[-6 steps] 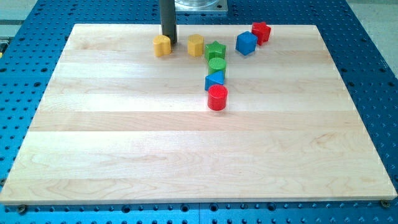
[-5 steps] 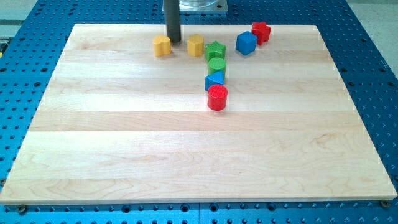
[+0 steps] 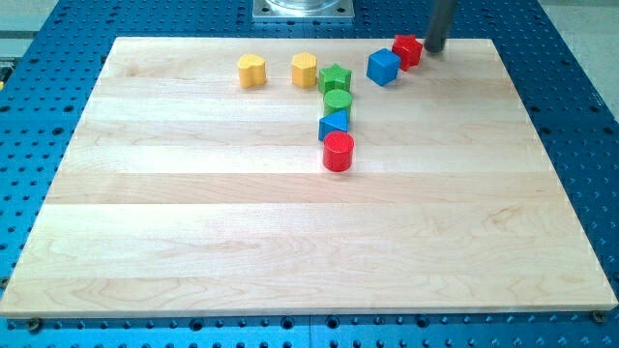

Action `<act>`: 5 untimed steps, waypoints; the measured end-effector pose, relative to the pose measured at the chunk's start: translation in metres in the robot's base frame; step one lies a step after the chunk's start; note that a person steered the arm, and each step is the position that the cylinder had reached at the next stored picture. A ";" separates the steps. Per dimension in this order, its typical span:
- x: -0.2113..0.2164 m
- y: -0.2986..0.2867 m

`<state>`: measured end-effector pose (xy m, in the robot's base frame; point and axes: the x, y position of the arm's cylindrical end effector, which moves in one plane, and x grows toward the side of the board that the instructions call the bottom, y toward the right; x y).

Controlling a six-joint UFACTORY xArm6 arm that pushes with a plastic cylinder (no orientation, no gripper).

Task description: Push the red star into the blue cube

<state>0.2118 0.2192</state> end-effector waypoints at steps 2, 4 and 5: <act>0.002 -0.051; 0.007 -0.131; 0.008 -0.146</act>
